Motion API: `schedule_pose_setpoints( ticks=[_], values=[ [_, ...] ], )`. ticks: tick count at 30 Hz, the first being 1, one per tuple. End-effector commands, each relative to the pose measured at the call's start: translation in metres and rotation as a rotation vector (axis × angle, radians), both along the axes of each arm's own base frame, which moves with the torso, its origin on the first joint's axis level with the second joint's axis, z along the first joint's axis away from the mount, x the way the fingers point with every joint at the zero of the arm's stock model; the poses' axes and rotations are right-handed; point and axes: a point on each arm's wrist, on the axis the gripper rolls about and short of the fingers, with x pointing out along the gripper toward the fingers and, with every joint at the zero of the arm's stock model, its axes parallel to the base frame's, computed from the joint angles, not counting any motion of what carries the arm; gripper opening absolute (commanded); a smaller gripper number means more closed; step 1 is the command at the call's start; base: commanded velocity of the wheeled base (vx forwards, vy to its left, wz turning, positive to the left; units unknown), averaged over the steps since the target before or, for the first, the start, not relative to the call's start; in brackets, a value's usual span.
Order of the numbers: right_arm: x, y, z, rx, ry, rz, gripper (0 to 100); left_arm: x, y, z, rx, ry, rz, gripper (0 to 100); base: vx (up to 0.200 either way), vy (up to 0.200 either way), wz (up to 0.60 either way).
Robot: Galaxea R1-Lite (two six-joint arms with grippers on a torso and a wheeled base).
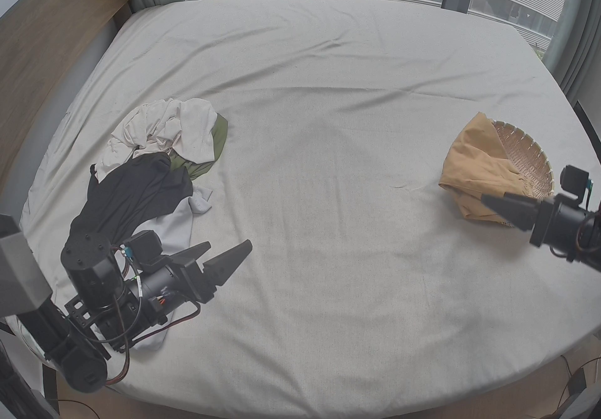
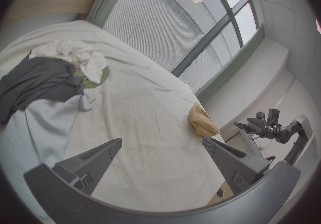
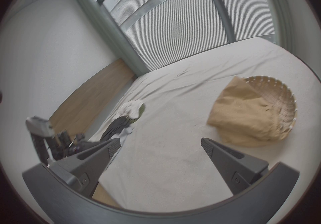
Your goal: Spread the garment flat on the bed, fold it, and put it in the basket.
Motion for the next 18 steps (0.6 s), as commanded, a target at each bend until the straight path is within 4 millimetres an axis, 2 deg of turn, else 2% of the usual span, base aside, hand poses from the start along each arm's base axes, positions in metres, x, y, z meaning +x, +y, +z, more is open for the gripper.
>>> schedule_pose_setpoints(
  ticks=[1, 6, 7, 8, 10, 12, 15, 18],
  values=[
    [-0.068, 0.001, -0.005, -0.015, -0.126, 0.142, 100, -0.043, 0.011, 0.022, 0.073, -0.14, -0.048, 100, 0.0, 0.0, 0.0],
    [-0.111, -0.013, -0.019, -0.05, -0.216, 0.156, 100, -0.071, 0.026, 0.027, 0.085, -0.181, -0.05, 100, 0.0, 0.0, 0.0],
    [-0.111, -0.013, -0.019, -0.05, -0.216, 0.156, 100, -0.071, 0.026, 0.027, 0.085, -0.181, -0.05, 100, 0.0, 0.0, 0.0],
    [-0.127, -0.02, -0.023, -0.06, -0.237, 0.157, 100, -0.078, 0.029, 0.035, 0.063, -0.217, -0.048, 100, 0.0, 0.0, 0.0],
    [-0.146, -0.027, -0.028, -0.068, -0.249, 0.157, 100, -0.084, 0.034, 0.043, 0.044, -0.25, -0.041, 100, 0.0, 0.0, 0.0],
    [-0.156, -0.03, -0.03, -0.073, -0.255, 0.158, 100, -0.088, 0.036, 0.046, 0.038, -0.265, -0.035, 100, 0.0, 0.0, 0.0],
    [-0.182, -0.04, -0.031, -0.069, -0.273, 0.141, 100, -0.099, 0.044, 0.053, 0.021, -0.289, 0.006, 100, 0.0, 0.0, 0.0],
    [-0.194, -0.044, -0.029, -0.067, -0.289, 0.123, 100, -0.105, 0.048, 0.056, 0.014, -0.296, 0.03, 100, 0.0, 0.0, 0.0]
  ],
)
